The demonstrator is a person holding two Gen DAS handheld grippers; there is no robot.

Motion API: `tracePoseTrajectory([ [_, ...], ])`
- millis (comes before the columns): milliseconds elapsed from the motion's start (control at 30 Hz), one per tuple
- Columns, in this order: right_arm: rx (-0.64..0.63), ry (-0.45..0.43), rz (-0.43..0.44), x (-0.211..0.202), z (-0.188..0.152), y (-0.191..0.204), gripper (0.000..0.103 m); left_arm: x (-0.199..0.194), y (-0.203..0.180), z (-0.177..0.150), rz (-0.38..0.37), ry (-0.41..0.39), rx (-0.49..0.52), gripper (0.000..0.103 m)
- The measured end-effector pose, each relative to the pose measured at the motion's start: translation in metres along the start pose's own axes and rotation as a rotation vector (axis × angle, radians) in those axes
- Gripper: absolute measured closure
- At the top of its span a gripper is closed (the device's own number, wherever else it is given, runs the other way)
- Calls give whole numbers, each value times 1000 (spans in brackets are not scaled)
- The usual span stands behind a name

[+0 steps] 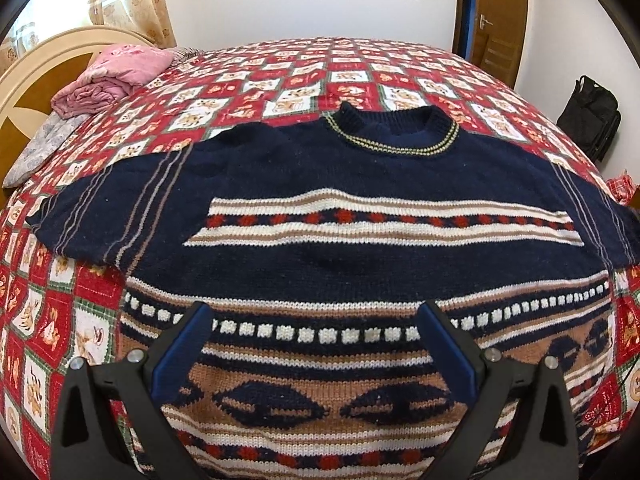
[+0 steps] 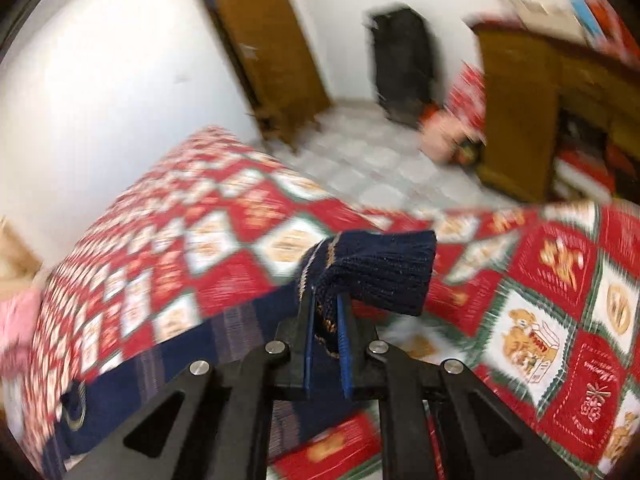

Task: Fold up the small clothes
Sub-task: 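Fold the held sleeve across the sweater body toward the collar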

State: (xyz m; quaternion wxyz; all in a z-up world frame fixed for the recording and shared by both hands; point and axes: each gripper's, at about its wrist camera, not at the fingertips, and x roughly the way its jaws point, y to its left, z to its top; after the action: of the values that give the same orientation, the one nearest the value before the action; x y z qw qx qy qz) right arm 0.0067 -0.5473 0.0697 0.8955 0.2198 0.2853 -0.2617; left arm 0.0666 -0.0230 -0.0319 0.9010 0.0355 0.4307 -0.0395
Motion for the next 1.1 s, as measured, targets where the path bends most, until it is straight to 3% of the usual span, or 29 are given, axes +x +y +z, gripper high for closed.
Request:
tracePoseTrajectory([
  [133, -207, -37, 98, -36, -22, 94, 93, -5, 3, 0, -10, -15, -14, 0],
  [267, -370, -2, 222, -49, -67, 187, 93, -12, 11, 2, -17, -41, -29, 0],
  [400, -483, 58, 413, -48, -134, 279, 93, -15, 25, 4, -9, -64, -57, 0],
  [567, -569, 191, 609, -30, -219, 356, 94, -15, 47, 3, 12, -71, -93, 0],
  [667, -597, 300, 652, -19, -249, 361, 94, -11, 58, 2, 24, -64, -102, 0],
  [767, -535, 396, 698, -11, -253, 349, 94, -5, 65, 0, 21, -54, -113, 0],
  [933, -437, 261, 629, -29, -217, 296, 93, 6, 61, 4, -34, -37, -101, 0],
  [967, -402, 253, 618, -29, -208, 285, 88, 7, 57, 7, -61, -40, -89, 0],
  [1033, -318, 243, 601, -28, -195, 263, 65, 8, 46, 13, -112, -55, -63, 0],
  [1067, -272, 227, 594, -28, -190, 252, 46, 10, 39, 18, -142, -57, -50, 0],
  [1100, -226, 192, 591, -30, -186, 240, 39, 13, 30, 24, -182, -53, -39, 0],
])
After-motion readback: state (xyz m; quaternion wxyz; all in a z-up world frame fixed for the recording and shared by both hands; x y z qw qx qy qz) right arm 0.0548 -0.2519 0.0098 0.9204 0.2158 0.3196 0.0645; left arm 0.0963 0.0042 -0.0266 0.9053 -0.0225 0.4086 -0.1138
